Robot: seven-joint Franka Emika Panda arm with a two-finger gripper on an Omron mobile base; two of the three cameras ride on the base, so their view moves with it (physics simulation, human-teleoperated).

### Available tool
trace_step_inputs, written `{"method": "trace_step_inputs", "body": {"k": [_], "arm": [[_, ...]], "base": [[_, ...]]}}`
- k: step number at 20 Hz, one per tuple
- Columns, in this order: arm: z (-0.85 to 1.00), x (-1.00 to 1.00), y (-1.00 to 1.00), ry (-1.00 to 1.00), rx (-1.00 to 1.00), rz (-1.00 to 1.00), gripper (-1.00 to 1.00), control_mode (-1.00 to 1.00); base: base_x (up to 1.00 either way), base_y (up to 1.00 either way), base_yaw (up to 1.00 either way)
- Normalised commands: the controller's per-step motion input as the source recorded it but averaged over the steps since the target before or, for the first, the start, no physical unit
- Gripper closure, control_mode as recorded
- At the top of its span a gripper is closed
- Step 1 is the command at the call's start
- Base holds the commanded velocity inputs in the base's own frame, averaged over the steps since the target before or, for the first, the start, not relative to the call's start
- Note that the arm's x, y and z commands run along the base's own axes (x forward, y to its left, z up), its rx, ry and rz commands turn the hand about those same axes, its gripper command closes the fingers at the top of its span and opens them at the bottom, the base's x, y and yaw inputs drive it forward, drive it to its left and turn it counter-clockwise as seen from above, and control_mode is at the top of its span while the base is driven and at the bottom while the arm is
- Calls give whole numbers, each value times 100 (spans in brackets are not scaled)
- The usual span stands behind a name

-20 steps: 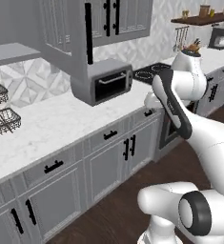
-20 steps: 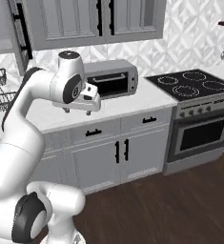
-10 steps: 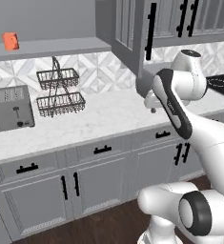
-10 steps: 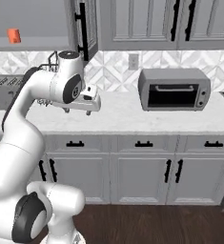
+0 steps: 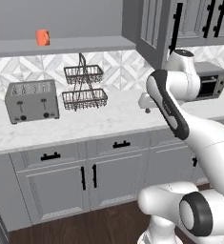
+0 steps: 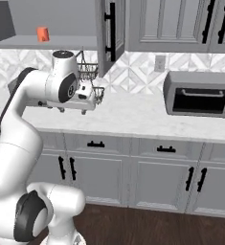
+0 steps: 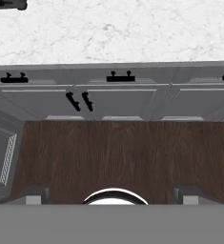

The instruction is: Gather all objects into one cabinet and sort the glasses and bowls to opposite sides.

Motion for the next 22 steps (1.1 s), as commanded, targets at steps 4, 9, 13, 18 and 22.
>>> {"method": "trace_step_inputs", "body": {"k": [4, 9, 13, 18, 22], "arm": [[0, 0, 0, 0, 0, 0, -100, 100], [0, 0, 0, 0, 0, 0, -100, 100], [0, 0, 0, 0, 0, 0, -100, 100], [0, 0, 0, 0, 0, 0, -100, 100], [0, 0, 0, 0, 0, 0, -100, 100]], "base": [[8, 77, 0], [19, 90, 0], [21, 63, 0], [7, 0, 0], [86, 9, 0]]}}
